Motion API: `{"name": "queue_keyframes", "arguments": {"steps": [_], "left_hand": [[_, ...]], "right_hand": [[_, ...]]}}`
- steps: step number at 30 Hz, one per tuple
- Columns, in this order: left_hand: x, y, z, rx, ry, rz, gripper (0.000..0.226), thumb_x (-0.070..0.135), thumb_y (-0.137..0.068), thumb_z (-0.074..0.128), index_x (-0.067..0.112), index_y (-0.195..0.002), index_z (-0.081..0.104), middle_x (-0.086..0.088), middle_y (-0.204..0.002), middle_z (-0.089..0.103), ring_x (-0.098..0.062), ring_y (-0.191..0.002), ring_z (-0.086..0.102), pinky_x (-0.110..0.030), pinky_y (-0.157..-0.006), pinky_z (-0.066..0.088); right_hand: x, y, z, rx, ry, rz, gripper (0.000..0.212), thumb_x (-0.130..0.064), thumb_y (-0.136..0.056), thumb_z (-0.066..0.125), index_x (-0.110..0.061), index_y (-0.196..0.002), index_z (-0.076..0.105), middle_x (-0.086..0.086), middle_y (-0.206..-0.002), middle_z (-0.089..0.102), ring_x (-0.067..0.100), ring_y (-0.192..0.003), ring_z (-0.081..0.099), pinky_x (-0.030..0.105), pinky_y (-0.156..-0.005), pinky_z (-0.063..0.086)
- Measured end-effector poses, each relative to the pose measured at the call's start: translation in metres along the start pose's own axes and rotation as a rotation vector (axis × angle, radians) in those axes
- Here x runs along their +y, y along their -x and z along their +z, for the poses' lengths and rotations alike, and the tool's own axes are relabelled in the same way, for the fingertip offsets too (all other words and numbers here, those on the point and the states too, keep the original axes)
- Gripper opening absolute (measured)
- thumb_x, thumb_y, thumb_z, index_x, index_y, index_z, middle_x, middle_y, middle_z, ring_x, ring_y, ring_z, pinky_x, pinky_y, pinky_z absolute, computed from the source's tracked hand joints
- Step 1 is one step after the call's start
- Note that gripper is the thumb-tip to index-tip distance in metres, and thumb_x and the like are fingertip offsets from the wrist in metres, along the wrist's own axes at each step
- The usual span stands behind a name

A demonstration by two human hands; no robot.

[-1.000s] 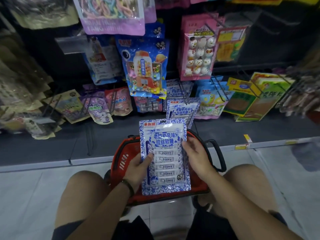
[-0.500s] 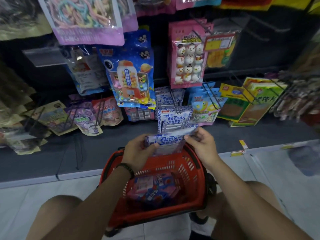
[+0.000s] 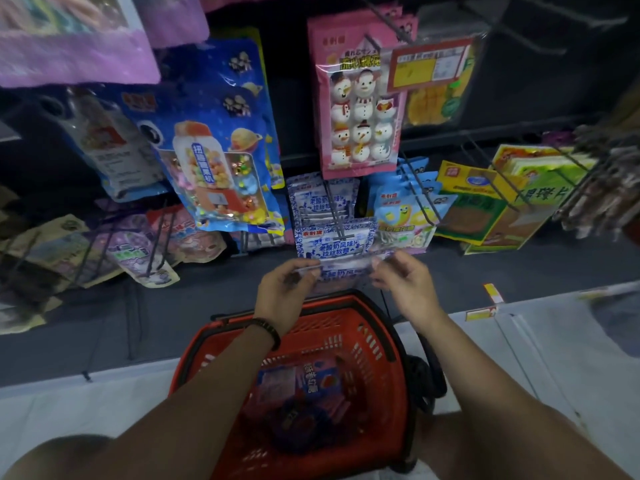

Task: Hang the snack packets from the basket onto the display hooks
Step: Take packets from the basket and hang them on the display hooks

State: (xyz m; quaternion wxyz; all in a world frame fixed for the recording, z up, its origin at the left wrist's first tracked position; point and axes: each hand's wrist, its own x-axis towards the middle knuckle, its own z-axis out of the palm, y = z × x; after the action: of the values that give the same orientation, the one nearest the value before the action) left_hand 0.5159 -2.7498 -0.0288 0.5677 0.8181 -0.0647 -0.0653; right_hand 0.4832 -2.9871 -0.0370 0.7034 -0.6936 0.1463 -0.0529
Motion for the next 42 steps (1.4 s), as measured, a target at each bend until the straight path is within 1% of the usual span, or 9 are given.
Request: {"name": "queue_keyframes", "arguments": {"steps": [5,11,16,19,25,31,36,39,42], "left_hand": [[-0.016,-0.021,0.021,0.02,0.052,-0.12,0.006,0.03,-0.102,0.072,0.028,-0.105,0.077,-0.009,-0.082,0.073,-0.01,-0.07,0.066,-0.019,-0.074,0.054],[-0.042,-0.05,0.033,0.059,0.147,-0.286,0.084,0.073,-0.079,0.073,-0.007,-0.104,0.066,-0.039,-0.095,0.061,-0.034,-0.076,0.06,-0.05,-0.079,0.058],[-0.042,-0.067,0.04,0.076,0.189,-0.365,0.071,0.074,-0.081,0.076,0.004,-0.093,0.071,-0.015,-0.086,0.064,-0.024,-0.081,0.062,-0.04,-0.091,0.059],[-0.045,-0.073,0.045,0.109,0.189,-0.371,0.088,0.094,-0.057,0.075,0.014,-0.093,0.07,-0.006,-0.094,0.061,-0.019,-0.088,0.06,-0.036,-0.088,0.054],[-0.044,-0.081,0.043,0.153,0.199,-0.405,0.076,0.085,-0.066,0.078,0.015,-0.081,0.054,-0.014,-0.074,0.044,-0.022,-0.068,0.046,-0.045,-0.066,0.047],[-0.04,-0.1,0.044,0.141,0.04,-0.47,0.081,0.091,-0.074,0.066,0.014,-0.097,0.062,-0.027,-0.085,0.073,-0.045,-0.081,0.072,-0.055,-0.08,0.063],[-0.029,-0.106,0.043,0.106,0.031,-0.511,0.133,0.101,-0.066,0.054,0.008,-0.16,0.038,-0.016,-0.127,0.075,-0.036,-0.116,0.073,-0.057,-0.104,0.057],[-0.022,-0.112,0.048,0.074,0.023,-0.562,0.111,0.082,-0.092,0.054,0.009,-0.169,0.02,-0.012,-0.168,0.042,-0.037,-0.15,0.046,-0.049,-0.121,0.041],[-0.021,-0.112,0.047,0.106,-0.051,-0.545,0.066,0.067,-0.102,0.053,0.01,-0.134,0.052,-0.007,-0.11,0.065,-0.027,-0.093,0.065,-0.041,-0.082,0.047]], "right_hand": [[0.022,-0.025,0.009,0.098,-0.025,0.077,0.027,-0.034,-0.103,0.071,-0.01,-0.091,0.066,-0.012,-0.065,0.066,0.024,-0.08,0.067,0.066,-0.092,0.058],[0.047,-0.059,0.023,0.152,0.039,0.142,0.076,-0.082,-0.075,0.074,-0.009,-0.089,0.058,0.001,-0.075,0.059,0.027,-0.072,0.062,0.067,-0.081,0.056],[0.045,-0.078,0.018,0.199,0.084,0.205,0.042,-0.075,-0.07,0.078,-0.042,-0.064,0.053,-0.016,-0.06,0.048,0.025,-0.075,0.06,0.059,-0.082,0.06],[0.041,-0.083,0.019,0.247,0.105,0.199,0.044,-0.075,-0.07,0.079,-0.042,-0.064,0.05,-0.013,-0.065,0.048,0.023,-0.076,0.057,0.058,-0.084,0.06],[0.048,-0.089,0.023,0.251,0.151,0.219,0.059,-0.092,-0.06,0.075,-0.039,-0.083,0.06,-0.004,-0.081,0.065,0.042,-0.095,0.076,0.064,-0.09,0.062],[0.062,-0.094,0.025,0.24,0.109,0.265,0.063,-0.081,-0.067,0.073,-0.031,-0.104,0.066,0.005,-0.099,0.08,0.033,-0.096,0.078,0.062,-0.092,0.062],[0.067,-0.095,0.024,0.196,0.071,0.277,0.048,-0.065,-0.072,0.072,-0.037,-0.11,0.073,-0.003,-0.091,0.077,0.03,-0.091,0.076,0.056,-0.098,0.06],[0.062,-0.091,0.024,0.188,0.105,0.25,0.045,-0.056,-0.071,0.066,-0.041,-0.113,0.074,-0.001,-0.088,0.072,0.035,-0.086,0.071,0.051,-0.091,0.06],[0.042,-0.076,0.028,0.166,0.188,0.232,0.061,-0.044,-0.087,0.071,-0.021,-0.143,0.061,0.001,-0.102,0.073,0.022,-0.093,0.066,0.041,-0.089,0.052]]}}
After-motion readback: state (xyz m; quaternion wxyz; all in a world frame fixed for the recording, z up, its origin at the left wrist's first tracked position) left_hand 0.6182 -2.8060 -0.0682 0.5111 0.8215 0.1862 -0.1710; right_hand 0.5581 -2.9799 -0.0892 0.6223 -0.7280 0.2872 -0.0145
